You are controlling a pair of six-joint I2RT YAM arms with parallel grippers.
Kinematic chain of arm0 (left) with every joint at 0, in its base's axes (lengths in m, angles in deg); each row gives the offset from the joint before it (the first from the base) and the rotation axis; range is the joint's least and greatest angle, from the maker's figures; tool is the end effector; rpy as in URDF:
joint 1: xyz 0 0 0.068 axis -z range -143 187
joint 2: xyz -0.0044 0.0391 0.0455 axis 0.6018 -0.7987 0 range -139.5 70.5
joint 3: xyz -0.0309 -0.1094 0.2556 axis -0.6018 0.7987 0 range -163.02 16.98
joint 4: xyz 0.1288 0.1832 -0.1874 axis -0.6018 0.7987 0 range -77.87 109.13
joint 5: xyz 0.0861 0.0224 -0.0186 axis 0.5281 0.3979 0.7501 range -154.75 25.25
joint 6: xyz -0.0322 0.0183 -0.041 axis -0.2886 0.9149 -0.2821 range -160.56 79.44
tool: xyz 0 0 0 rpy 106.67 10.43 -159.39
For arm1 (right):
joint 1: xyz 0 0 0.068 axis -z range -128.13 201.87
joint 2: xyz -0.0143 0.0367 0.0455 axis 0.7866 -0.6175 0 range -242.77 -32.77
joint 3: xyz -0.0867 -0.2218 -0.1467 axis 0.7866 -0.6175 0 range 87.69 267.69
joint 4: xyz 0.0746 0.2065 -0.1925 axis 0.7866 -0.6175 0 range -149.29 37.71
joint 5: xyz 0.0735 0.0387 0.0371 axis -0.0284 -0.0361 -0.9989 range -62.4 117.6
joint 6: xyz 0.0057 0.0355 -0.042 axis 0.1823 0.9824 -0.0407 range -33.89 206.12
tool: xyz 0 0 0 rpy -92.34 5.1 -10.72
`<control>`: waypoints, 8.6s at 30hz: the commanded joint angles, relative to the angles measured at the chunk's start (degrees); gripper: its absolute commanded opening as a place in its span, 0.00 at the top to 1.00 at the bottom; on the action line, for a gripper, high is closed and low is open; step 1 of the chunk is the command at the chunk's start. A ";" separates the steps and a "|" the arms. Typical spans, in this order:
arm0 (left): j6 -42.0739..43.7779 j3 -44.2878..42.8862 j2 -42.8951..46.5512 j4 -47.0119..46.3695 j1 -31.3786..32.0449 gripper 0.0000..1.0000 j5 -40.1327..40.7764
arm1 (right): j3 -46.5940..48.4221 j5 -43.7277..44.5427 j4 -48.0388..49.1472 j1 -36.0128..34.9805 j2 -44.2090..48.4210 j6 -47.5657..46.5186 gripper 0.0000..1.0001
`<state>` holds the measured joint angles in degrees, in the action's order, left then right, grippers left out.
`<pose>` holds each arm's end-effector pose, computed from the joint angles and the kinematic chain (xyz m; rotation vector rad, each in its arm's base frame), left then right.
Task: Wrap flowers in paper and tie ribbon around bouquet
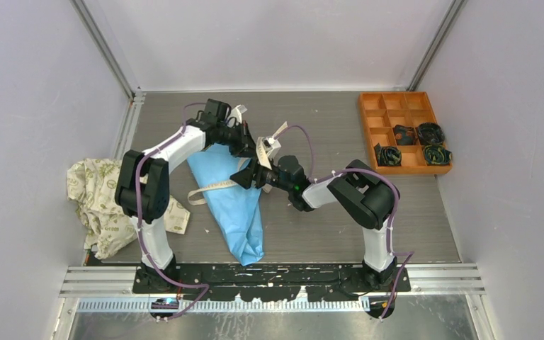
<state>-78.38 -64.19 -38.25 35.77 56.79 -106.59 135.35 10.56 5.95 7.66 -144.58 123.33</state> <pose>0.4098 -0.1742 0.2154 -0.0616 2.6131 -1.3071 0.2827 0.2905 0.1304 -0.3587 1.8137 1.2857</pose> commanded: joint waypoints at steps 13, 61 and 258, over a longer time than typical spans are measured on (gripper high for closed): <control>21.22 -9.42 0.67 6.24 0.25 0.53 5.87 | 3.48 0.13 -9.56 2.41 3.35 5.15 0.97; 108.78 7.91 4.56 8.38 4.94 0.66 12.33 | 17.89 -6.35 -35.25 8.72 -1.07 26.16 0.97; 55.46 10.18 19.09 13.21 2.05 1.00 19.31 | -5.36 35.14 7.90 -8.75 -1.41 -24.54 0.63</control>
<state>-22.51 -53.94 -20.56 48.16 58.73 -88.27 128.01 40.09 5.40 -3.05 -144.66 98.80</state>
